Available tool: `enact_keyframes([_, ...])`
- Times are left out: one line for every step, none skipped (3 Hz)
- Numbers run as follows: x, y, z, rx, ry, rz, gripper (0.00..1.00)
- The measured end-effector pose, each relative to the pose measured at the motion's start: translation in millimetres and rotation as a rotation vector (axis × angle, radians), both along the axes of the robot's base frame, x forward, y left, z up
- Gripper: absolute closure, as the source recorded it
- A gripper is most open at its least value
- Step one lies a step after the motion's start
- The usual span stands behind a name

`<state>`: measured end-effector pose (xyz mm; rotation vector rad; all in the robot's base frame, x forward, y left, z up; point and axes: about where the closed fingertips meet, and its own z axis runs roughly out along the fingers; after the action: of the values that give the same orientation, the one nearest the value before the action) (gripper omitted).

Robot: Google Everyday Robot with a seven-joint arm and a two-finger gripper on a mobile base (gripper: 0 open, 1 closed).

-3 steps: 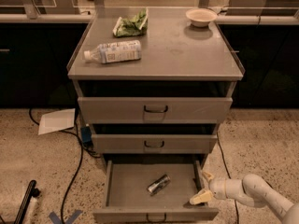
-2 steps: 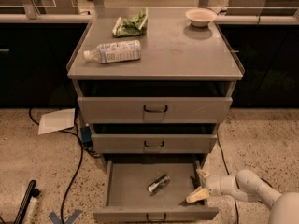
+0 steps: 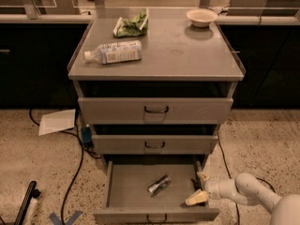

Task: Pick redbull can from bottom drawer and place on counter

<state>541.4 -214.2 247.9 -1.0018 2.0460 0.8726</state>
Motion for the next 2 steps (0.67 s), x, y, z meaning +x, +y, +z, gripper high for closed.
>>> enact_keyframes([11.4,14.8,-13.3,-0.015,-0.018,0.024,0.0])
enact_keyframes([28.9,37.2,-23.4,-0.021,-0.042,0.085,0.0])
